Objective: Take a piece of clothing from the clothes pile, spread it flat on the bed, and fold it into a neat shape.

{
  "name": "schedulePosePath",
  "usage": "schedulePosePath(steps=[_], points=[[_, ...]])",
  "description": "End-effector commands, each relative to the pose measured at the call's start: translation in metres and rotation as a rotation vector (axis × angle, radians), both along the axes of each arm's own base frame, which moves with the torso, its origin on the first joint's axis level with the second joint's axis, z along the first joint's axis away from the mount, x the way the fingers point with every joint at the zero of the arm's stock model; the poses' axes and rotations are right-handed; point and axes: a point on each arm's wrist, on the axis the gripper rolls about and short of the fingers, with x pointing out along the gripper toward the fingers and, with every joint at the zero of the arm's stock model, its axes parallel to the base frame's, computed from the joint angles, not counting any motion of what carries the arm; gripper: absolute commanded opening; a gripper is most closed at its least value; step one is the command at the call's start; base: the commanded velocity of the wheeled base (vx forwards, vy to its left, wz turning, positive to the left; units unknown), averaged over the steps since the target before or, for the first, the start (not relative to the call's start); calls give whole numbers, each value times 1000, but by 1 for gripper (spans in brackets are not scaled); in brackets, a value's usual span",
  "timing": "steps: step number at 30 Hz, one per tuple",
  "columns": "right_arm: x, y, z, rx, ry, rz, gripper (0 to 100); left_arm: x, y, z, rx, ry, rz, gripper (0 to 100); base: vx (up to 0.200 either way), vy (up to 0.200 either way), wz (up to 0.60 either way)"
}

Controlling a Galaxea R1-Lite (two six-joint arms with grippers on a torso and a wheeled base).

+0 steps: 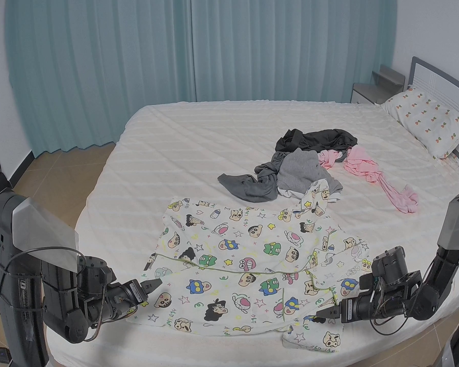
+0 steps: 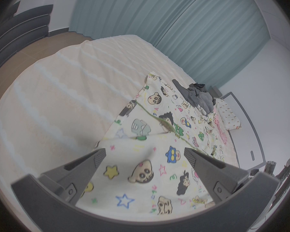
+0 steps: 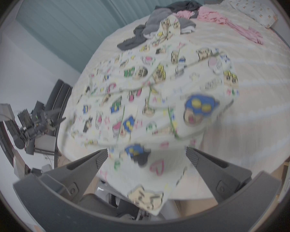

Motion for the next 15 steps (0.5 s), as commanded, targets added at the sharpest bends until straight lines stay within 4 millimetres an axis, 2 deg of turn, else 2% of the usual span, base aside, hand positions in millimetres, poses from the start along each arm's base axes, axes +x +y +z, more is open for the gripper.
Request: schedulePosePath(steps=[1, 7, 15], points=[[-8, 2, -8, -21, 49, 22, 100, 1, 0, -1, -2, -8, -1, 100, 0, 0, 0], [-14, 10, -16, -33, 87, 60, 100, 1, -1, -3, -3, -3, -4, 100, 0, 0, 0], [0, 21, -32, 25, 22, -8, 100, 2, -1, -6, 2, 3, -1, 100, 0, 0, 0]])
